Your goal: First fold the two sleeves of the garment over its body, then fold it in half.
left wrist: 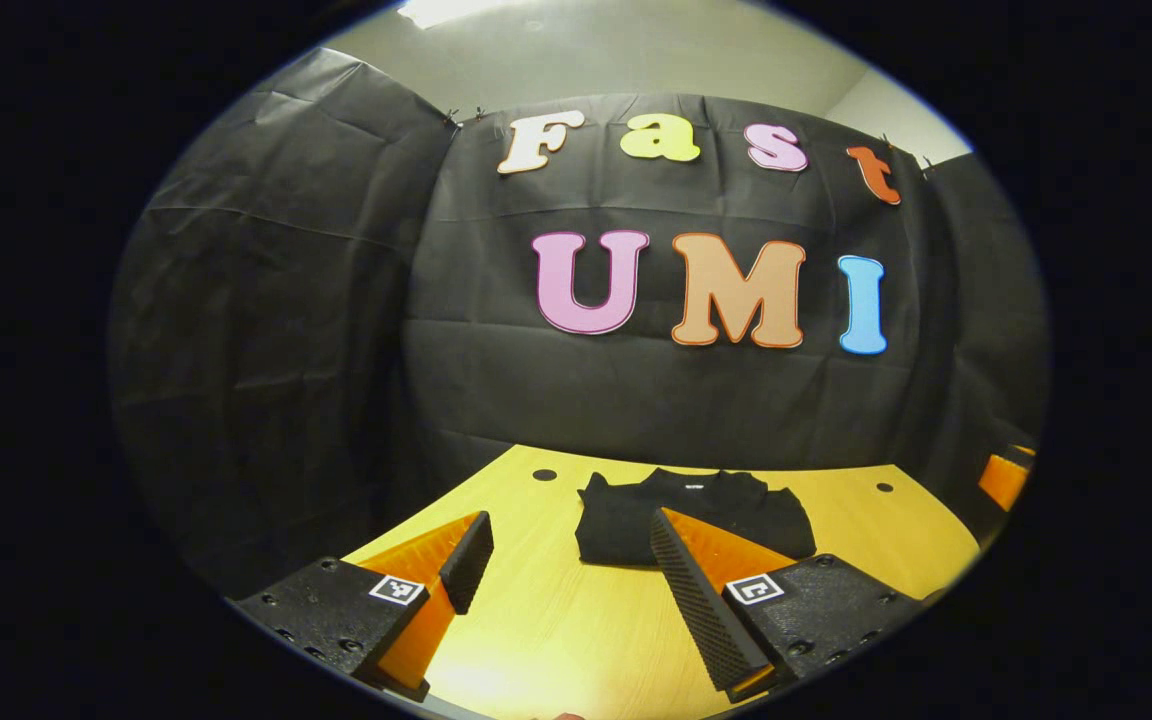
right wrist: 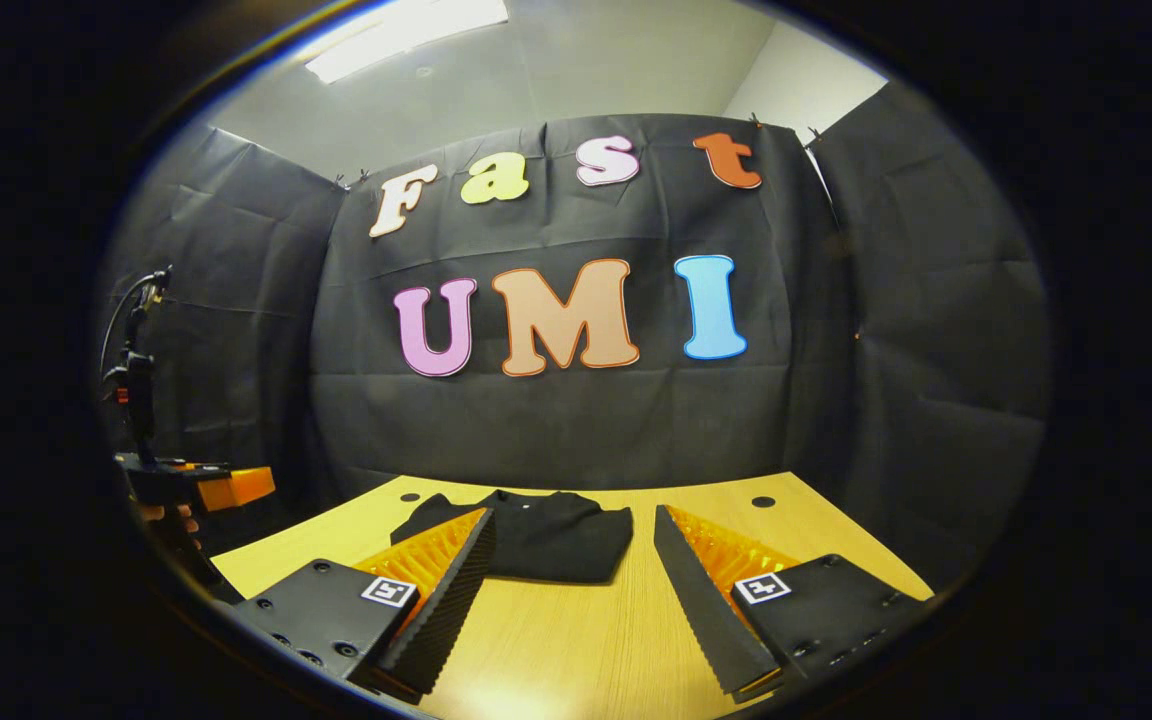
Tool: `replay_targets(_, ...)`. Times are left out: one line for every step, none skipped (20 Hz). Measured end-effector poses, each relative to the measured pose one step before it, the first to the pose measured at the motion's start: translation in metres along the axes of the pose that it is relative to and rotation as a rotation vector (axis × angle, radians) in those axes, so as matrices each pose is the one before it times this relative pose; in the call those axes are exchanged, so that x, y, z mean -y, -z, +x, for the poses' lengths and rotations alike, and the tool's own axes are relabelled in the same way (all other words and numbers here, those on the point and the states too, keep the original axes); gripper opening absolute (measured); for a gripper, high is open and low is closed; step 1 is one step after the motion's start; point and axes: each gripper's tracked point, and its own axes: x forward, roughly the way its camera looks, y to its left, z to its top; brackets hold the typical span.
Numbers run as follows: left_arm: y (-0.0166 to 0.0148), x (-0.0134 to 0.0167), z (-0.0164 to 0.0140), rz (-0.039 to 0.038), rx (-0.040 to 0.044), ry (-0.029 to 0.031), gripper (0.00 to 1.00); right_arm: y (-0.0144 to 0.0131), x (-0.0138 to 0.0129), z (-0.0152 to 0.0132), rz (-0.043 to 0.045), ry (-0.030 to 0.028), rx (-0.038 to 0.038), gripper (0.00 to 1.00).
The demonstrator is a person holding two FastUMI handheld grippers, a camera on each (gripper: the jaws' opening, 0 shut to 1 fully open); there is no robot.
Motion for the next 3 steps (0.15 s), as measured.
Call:
replay_targets(-0.00206,-0.00086,0.00062,0.0053,0.00403,-0.00173,0.93,0.00032,-0.00034,-0.00038,-0.00153,-0.00035,-0.00016,0.99)
replay_targets(-0.00059,-0.00137,-0.00047,0.00665,0.0017,-0.00435,0.93,-0.00045,0.00095,-0.00076,-0.00182,0.00445,0.00169,0.99)
replay_targets(0.00051,-0.00027,0.00033,0.00345,-0.00088,-0.00403,0.93,-0.00017,0.0012,-0.00086,-0.0002,0.00332,0.00402,0.99)
